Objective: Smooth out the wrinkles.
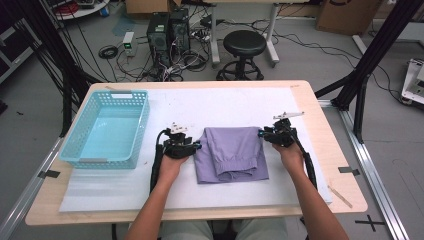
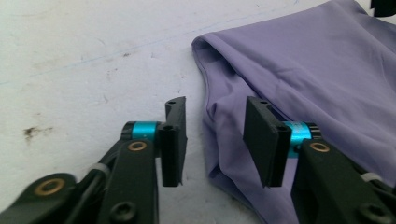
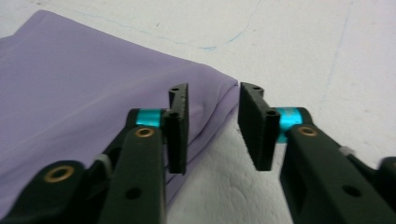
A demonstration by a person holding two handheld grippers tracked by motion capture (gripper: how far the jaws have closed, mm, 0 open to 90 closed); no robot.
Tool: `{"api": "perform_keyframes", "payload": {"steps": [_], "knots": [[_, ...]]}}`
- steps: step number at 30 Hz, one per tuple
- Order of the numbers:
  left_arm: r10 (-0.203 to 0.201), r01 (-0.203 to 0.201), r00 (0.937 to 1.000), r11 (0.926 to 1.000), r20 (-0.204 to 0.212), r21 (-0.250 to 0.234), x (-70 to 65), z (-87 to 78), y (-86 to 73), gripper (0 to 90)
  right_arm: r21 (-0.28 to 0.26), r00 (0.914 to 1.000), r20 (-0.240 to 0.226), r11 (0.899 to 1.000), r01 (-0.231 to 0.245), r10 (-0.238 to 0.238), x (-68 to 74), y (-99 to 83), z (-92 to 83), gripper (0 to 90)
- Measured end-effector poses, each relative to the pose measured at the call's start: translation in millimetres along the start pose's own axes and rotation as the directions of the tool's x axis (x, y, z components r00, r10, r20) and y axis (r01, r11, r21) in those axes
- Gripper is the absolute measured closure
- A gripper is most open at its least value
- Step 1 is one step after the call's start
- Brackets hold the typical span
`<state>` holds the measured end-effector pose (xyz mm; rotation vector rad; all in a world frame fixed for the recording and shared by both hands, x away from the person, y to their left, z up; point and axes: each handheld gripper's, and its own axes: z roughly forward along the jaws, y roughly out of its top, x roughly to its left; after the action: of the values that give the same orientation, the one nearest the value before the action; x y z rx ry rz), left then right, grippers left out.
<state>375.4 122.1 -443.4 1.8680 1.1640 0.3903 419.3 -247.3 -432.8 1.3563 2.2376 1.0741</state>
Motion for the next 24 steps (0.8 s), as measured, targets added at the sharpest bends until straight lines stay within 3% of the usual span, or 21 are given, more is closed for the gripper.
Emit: {"api": "perform_keyframes", "payload": {"steps": [2,5,8,15,17,18,21,24], "knots": [[0.005,-0.005,1.0,0.9998,0.0,-0.021,-1.2,-4.5,-0.2,57.5,-0.014,0.9999,-0.005,1.0,0.01,-0.01,3.2,-1.1,-6.0,60.5],[0.018,-0.018,0.9998,0.9989,0.007,-0.044,-1.8,-8.8,-1.5,57.2,-0.05,0.9976,-0.028,0.997,0.062,-0.064,16.2,-3.9,-15.9,56.1],[0.025,-0.023,0.9995,0.9978,0.019,-0.062,-2.7,-12.0,-4.7,57.0,-0.05,0.9909,-0.09,0.994,0.096,-0.1,31.3,-9.3,-21.3,53.0],[0.036,-0.033,0.9989,0.9967,0.03,-0.074,-3.7,-15.3,-6.3,57.7,-0.017,0.9473,-0.233,0.975,0.222,-0.22,68.0,-30.1,-19.5,53.8],[0.036,-0.033,0.9986,0.9963,0.038,-0.079,-4.3,-15.9,-5.9,59.2,0.014,0.934,-0.241,0.961,0.276,-0.264,76.5,-33.6,-18.1,55.2],[0.036,-0.033,0.9986,0.9963,0.038,-0.079,-4.3,-15.9,-5.9,59.4,0.03,0.9303,-0.24,0.956,0.293,-0.277,80.3,-35.6,-17.8,55.9],[0.04,-0.037,0.9983,0.9966,0.043,-0.073,-5.4,-15.3,-6.1,59.7,0.034,0.9287,-0.251,0.956,0.29,-0.273,81.2,-38.1,-20.0,56.3],[0.039,-0.036,0.9982,0.9967,0.046,-0.072,-5.6,-15.1,-6.0,59.7,0.032,0.917,-0.284,0.953,0.301,-0.281,82.1,-39.3,-22.8,54.5]]}}
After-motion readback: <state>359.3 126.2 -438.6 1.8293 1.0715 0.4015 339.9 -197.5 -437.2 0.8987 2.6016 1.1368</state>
